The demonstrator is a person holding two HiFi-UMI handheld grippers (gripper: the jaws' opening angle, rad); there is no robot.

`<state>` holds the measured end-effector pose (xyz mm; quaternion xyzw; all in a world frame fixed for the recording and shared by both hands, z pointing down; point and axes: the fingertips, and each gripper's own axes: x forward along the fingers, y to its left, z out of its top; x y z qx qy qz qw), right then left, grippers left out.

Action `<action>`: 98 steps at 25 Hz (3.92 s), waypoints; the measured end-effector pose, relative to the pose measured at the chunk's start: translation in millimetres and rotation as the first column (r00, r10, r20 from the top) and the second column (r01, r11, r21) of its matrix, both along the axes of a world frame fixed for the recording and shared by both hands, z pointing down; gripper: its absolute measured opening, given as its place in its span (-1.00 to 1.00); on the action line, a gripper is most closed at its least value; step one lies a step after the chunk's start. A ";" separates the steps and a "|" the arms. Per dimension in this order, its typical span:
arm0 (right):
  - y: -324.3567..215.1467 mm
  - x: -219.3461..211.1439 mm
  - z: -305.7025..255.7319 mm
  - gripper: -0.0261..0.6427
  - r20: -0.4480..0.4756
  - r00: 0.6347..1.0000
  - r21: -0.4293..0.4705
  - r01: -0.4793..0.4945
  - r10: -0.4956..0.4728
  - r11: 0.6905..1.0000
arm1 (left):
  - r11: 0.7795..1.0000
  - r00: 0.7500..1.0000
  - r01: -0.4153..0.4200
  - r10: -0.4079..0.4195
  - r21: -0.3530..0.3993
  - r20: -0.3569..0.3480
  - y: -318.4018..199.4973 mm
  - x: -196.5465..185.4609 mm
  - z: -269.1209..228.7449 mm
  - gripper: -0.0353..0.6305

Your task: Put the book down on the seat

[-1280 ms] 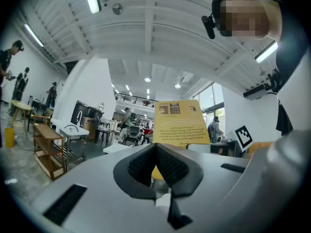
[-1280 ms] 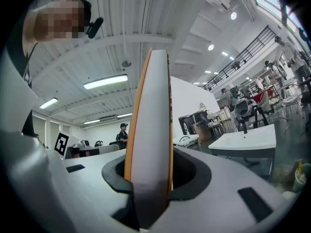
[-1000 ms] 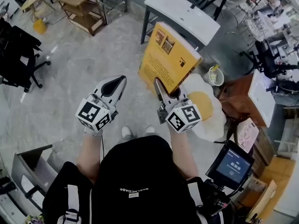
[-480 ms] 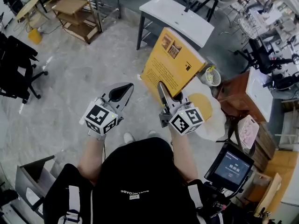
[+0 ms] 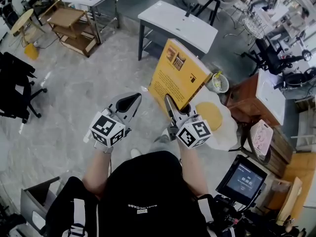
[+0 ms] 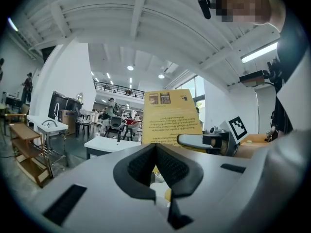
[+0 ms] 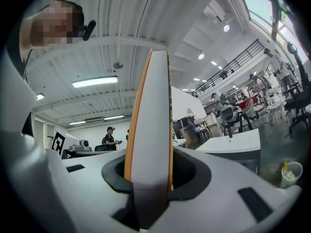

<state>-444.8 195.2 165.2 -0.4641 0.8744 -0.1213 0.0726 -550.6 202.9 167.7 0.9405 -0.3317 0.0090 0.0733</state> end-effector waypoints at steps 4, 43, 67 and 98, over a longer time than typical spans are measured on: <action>-14.5 13.9 0.0 -0.44 -0.002 1.000 0.006 -0.005 0.005 1.000 | 1.000 1.000 -0.003 0.003 -0.012 -0.005 -13.9 16.1 2.0 -0.85; -237.4 304.8 -25.6 -0.44 0.045 0.995 -0.025 -0.086 0.087 0.996 | 0.998 0.998 -0.026 0.029 -0.048 0.057 -249.1 291.3 -21.9 -0.85; -256.4 435.2 3.9 -0.44 0.128 0.962 -0.116 -0.228 0.242 0.967 | 0.987 0.986 -0.122 0.133 -0.108 0.100 -278.4 410.6 -0.9 -0.85; -273.7 575.6 113.2 -0.44 0.158 0.772 -0.353 -0.539 0.616 0.765 | 0.856 0.847 -0.432 0.494 -0.285 0.199 -341.6 543.4 98.2 -0.85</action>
